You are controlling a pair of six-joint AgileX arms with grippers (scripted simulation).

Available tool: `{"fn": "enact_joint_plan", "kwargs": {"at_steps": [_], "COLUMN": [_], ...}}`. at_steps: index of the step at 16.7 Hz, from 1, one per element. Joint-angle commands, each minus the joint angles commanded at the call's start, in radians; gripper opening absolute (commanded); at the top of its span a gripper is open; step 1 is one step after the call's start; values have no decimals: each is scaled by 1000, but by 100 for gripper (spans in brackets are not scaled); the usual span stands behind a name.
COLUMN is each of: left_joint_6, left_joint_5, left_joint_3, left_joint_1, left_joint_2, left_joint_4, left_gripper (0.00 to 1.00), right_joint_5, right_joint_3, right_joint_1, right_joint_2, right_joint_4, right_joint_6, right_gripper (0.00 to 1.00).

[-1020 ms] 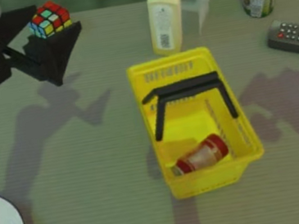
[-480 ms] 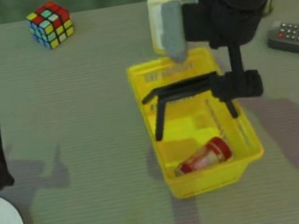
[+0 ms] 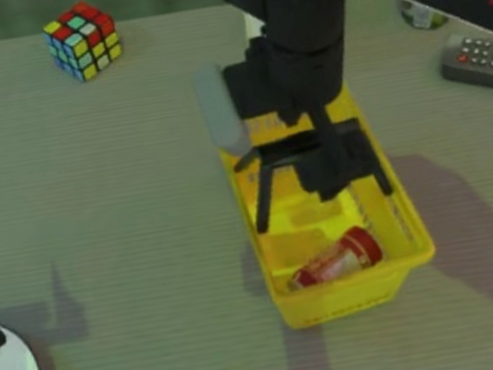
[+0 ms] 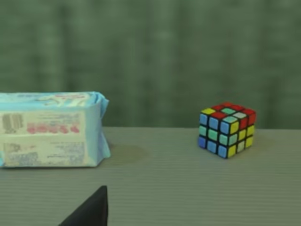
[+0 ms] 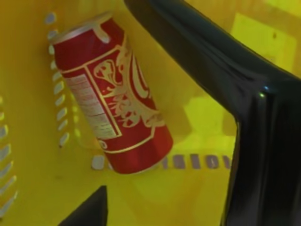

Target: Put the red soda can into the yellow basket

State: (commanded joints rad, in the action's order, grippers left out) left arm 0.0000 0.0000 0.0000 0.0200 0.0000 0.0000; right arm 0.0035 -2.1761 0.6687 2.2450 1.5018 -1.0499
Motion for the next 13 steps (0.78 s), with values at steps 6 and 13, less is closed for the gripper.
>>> {"fn": "enact_joint_plan", "kwargs": {"at_steps": [6,13], "left_joint_6": [0,0], "left_joint_5": [0,0], "left_joint_3": [0,0], "left_joint_1": [0,0], "left_joint_2": [0,0], "left_joint_4": [0,0], "left_gripper": [100,100], "right_joint_5": [0,0], "right_joint_3": [3,102], "right_joint_1": [-3,1], "right_joint_2": [0,-14], "right_joint_4": [-4,-88], "right_joint_6": [-1,1], "right_gripper": [100,100]}}
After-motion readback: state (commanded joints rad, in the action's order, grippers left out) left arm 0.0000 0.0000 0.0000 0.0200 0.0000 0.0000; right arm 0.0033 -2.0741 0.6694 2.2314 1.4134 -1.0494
